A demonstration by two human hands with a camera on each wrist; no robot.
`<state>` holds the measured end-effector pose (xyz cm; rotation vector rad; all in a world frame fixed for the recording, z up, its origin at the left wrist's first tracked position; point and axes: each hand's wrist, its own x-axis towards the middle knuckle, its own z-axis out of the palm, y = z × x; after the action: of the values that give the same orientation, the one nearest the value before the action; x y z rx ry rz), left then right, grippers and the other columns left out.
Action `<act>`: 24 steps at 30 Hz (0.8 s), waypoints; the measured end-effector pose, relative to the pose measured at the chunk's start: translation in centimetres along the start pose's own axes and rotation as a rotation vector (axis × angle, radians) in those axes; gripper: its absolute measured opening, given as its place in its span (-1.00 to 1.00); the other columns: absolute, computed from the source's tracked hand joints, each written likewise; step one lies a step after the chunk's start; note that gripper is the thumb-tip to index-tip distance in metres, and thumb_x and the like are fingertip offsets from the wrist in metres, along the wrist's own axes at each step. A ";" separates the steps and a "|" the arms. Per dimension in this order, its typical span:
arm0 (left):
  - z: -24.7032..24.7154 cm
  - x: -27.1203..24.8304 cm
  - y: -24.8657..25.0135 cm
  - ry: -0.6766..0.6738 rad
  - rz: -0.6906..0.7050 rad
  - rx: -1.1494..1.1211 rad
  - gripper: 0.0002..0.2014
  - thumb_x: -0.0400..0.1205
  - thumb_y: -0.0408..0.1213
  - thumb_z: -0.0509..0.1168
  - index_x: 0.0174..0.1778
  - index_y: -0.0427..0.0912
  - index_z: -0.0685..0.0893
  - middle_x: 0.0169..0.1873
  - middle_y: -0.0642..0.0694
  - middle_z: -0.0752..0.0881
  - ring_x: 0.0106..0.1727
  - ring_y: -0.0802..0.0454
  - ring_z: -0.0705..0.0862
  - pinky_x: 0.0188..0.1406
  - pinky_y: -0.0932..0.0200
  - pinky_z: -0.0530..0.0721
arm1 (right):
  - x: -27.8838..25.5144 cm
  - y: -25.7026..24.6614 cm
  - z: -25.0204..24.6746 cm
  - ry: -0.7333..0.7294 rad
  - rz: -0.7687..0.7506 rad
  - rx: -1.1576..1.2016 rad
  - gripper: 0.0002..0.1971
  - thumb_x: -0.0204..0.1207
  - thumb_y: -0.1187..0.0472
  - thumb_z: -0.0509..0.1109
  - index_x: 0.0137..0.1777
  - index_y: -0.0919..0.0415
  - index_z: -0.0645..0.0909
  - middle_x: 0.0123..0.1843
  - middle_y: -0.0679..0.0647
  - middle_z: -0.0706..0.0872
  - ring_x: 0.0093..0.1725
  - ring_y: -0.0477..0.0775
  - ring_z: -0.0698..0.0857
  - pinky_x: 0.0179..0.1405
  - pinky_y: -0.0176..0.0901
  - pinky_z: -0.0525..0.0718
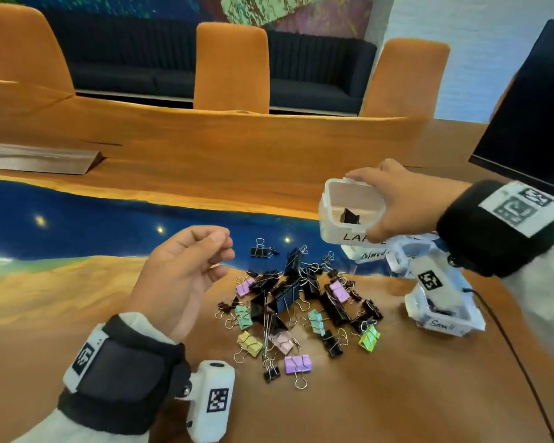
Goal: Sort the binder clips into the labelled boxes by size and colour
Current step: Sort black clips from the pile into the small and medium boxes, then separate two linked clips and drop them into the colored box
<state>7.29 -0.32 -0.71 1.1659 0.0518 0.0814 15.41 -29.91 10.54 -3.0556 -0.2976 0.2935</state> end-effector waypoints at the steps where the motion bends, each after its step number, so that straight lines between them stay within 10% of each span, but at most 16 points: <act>1: -0.6 0.3 -0.2 -0.010 -0.021 -0.067 -0.73 0.40 -0.11 0.56 -0.06 -0.14 0.78 -0.14 -0.09 0.77 -0.09 0.00 0.73 -0.13 0.12 0.66 | 1.7 0.3 -0.2 0.000 0.015 -0.019 0.05 0.21 -0.02 0.70 0.65 -0.21 0.18 0.34 0.01 0.33 0.15 0.16 0.56 0.21 0.07 0.66; 10: -2.2 1.4 -1.3 0.026 -0.202 -0.387 -0.79 0.53 -0.16 0.36 0.00 -0.15 0.76 -0.20 -0.05 0.71 -0.22 0.03 0.69 -0.31 0.21 0.65 | 11.9 -0.1 1.4 -0.035 0.089 -0.182 0.01 0.25 0.08 0.75 0.67 -0.09 0.29 0.43 0.10 0.49 0.24 0.25 0.62 0.07 0.13 0.71; 14: -1.9 1.4 -1.6 0.010 -0.222 -0.381 -0.77 0.55 -0.17 0.33 0.05 -0.16 0.74 -0.20 -0.06 0.71 -0.22 0.03 0.68 -0.28 0.19 0.61 | 13.8 0.0 2.7 -0.095 0.110 -0.193 0.00 0.25 0.09 0.75 0.66 -0.01 0.31 0.49 0.09 0.55 0.38 0.25 0.58 0.30 0.10 0.59; 24: -1.8 0.9 -1.7 -0.249 -0.187 -0.375 -0.47 0.26 -0.08 0.71 0.10 -0.17 0.78 -0.09 -0.11 0.73 -0.14 -0.02 0.70 -0.25 0.16 0.68 | 11.9 -0.1 3.0 -0.101 0.085 -0.078 0.03 0.25 -0.04 0.73 0.69 0.01 0.28 0.60 0.07 0.49 0.51 0.21 0.52 0.41 0.04 0.49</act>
<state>8.11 0.77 -2.98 0.7855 -0.0726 -0.2125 26.24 -27.36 5.46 -3.1412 -0.1881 0.4524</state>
